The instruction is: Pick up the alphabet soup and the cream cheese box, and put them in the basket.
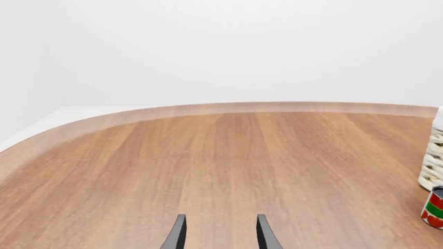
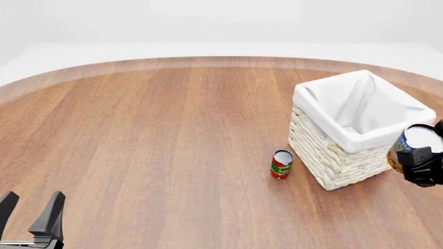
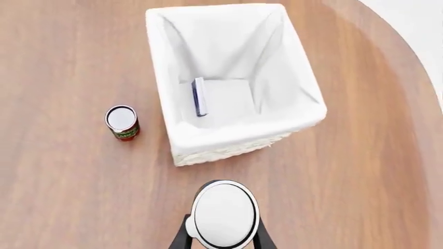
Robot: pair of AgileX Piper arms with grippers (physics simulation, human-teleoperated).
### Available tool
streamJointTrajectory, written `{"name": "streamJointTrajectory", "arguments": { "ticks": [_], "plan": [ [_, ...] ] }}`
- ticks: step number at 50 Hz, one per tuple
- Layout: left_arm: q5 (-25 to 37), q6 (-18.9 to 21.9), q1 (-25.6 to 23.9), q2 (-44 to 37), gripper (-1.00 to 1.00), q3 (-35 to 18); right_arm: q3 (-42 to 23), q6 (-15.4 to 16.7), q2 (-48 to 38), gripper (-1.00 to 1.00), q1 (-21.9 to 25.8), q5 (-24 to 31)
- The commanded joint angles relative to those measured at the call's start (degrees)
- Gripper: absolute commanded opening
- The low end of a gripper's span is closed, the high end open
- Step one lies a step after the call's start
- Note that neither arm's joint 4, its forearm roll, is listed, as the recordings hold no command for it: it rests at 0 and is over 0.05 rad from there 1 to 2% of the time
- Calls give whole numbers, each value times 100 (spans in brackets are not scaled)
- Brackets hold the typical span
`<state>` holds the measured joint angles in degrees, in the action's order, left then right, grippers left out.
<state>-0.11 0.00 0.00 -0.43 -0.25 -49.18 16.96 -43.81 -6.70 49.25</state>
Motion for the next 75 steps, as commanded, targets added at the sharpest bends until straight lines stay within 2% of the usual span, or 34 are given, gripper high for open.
{"name": "streamJointTrajectory", "arguments": {
  "ticks": [1,26,27,39,59,75],
  "plan": [
    [0,0,0,0,100,0,-518,-114,31,-100,117,275],
    [0,0,0,0,100,0,-717,-14,9,-100,35,324],
    [0,0,0,0,100,0,-844,96,-92,-100,1,297],
    [0,0,0,0,100,0,-1456,98,-901,-100,-200,44],
    [0,0,0,0,100,0,-1888,219,-1578,-100,-38,-163],
    [0,0,0,0,100,0,-2080,187,-2210,-100,89,-433]
  ]
}}
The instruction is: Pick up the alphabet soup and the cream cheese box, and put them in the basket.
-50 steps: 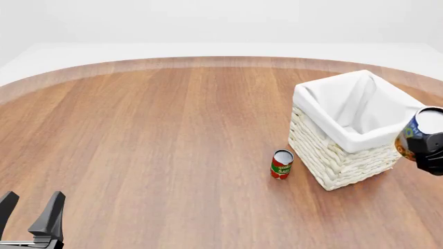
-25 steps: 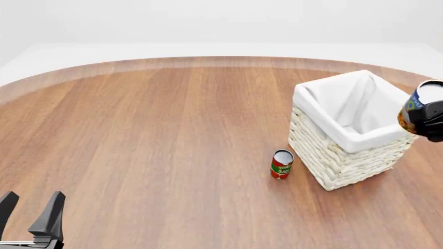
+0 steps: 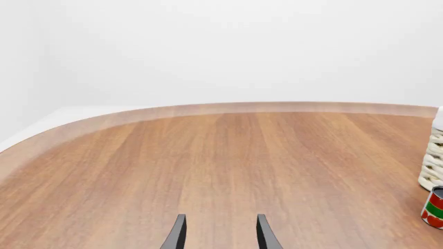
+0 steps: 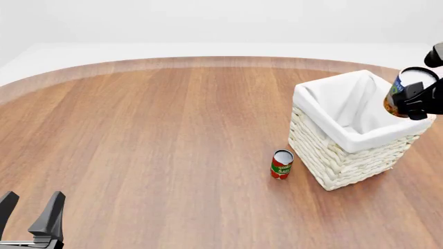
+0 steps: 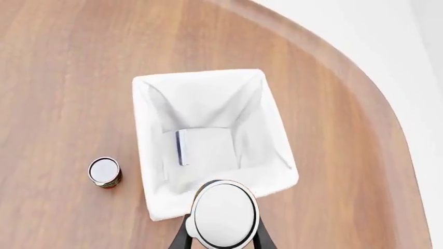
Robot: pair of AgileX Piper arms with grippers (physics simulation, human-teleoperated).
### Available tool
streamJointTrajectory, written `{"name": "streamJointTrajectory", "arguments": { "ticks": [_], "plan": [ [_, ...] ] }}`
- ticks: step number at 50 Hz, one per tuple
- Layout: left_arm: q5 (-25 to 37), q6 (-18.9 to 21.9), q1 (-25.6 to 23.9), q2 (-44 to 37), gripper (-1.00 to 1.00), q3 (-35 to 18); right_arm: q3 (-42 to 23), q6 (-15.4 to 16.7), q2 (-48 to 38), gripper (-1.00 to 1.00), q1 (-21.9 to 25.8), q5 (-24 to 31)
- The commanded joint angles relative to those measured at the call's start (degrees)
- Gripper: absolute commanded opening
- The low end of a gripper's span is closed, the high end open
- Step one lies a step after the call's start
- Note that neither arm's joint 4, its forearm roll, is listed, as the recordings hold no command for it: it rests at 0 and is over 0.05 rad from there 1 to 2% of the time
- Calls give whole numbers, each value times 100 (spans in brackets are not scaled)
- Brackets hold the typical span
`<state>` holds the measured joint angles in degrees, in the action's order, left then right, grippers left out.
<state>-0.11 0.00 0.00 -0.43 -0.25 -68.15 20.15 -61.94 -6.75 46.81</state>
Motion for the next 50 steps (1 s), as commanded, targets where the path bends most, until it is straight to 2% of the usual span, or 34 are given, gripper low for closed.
{"name": "streamJointTrajectory", "arguments": {
  "ticks": [1,28,50],
  "plan": [
    [0,0,0,0,100,0,-188,-130,-418,-100,99,-198],
    [0,0,0,0,100,0,-187,-175,-1387,-100,176,-795],
    [0,0,0,0,100,0,-372,-111,-1994,-100,139,-931]
  ]
}}
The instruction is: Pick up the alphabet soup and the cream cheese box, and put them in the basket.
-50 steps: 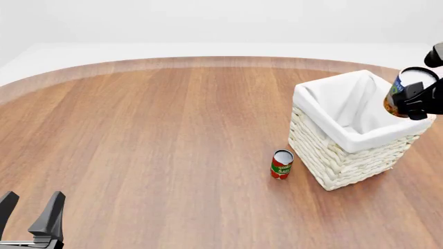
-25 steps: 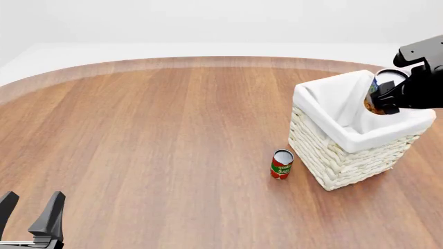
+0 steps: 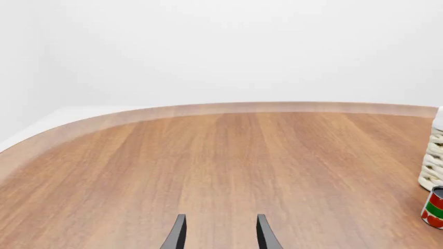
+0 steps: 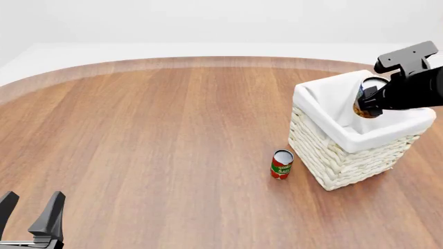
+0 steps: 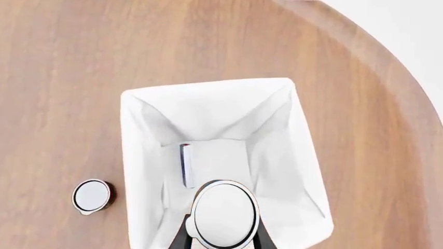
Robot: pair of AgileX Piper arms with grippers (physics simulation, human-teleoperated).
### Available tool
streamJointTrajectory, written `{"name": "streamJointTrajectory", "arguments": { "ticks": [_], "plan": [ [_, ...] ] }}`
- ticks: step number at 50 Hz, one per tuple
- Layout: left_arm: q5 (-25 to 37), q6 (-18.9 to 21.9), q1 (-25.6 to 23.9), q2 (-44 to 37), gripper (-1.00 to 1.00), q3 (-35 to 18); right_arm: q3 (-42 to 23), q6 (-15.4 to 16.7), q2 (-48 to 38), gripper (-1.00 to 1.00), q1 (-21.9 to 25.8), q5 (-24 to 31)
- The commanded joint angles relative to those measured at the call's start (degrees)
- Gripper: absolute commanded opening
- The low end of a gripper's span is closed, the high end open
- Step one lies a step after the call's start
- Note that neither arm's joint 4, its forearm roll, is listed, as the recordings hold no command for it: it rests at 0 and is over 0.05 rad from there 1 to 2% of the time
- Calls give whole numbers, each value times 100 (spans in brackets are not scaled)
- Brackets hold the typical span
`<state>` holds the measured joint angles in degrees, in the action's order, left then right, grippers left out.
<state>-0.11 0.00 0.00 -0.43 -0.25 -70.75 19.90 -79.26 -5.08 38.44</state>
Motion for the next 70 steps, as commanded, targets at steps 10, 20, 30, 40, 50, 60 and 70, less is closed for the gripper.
{"name": "streamJointTrajectory", "arguments": {
  "ticks": [10,20,30,40,50,60,70],
  "plan": [
    [0,0,0,0,100,0,-111,-7,-530,-100,-89,-203],
    [0,0,0,0,100,0,-137,43,-813,-100,-102,-370],
    [0,0,0,0,100,0,-159,46,-1008,-100,-134,-437],
    [0,0,0,0,100,0,-102,60,-1170,-100,-122,-593],
    [0,0,0,0,100,0,-21,48,-1250,-100,-83,-680],
    [0,0,0,0,100,0,-66,63,-1355,100,-155,-686],
    [0,0,0,0,100,0,6,18,-1184,100,-98,-621]
  ]
}}
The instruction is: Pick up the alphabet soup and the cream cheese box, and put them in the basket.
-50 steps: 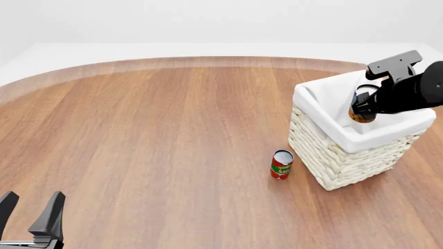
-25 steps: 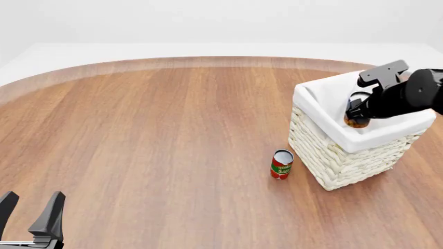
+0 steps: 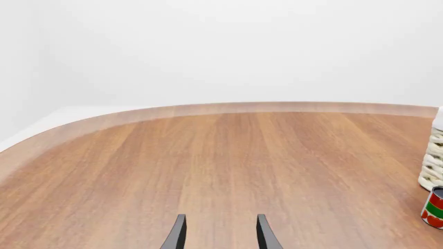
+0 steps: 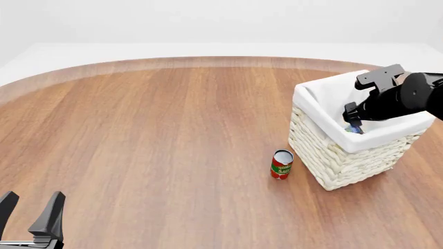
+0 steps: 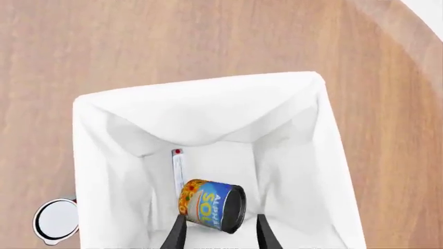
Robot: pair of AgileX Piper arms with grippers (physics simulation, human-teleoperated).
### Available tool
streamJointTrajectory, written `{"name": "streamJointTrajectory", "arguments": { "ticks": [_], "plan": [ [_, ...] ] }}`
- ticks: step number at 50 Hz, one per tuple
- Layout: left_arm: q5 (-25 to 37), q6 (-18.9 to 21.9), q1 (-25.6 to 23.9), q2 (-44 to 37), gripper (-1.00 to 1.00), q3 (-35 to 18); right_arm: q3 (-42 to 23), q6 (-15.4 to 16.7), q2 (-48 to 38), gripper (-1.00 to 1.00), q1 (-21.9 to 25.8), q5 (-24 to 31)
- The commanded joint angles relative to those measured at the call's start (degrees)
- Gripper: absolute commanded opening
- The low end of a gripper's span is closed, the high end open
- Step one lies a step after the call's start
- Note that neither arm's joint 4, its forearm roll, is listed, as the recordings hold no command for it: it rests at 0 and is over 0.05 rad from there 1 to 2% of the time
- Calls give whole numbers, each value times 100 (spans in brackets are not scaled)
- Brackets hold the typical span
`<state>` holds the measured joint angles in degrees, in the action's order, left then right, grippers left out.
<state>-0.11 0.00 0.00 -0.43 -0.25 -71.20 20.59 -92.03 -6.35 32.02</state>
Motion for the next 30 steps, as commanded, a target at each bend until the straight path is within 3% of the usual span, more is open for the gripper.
{"name": "streamJointTrajectory", "arguments": {
  "ticks": [1,30],
  "plan": [
    [0,0,0,0,100,0,50,-58,119,100,35,33],
    [0,0,0,0,100,0,45,-364,1376,100,200,795]
  ]
}}
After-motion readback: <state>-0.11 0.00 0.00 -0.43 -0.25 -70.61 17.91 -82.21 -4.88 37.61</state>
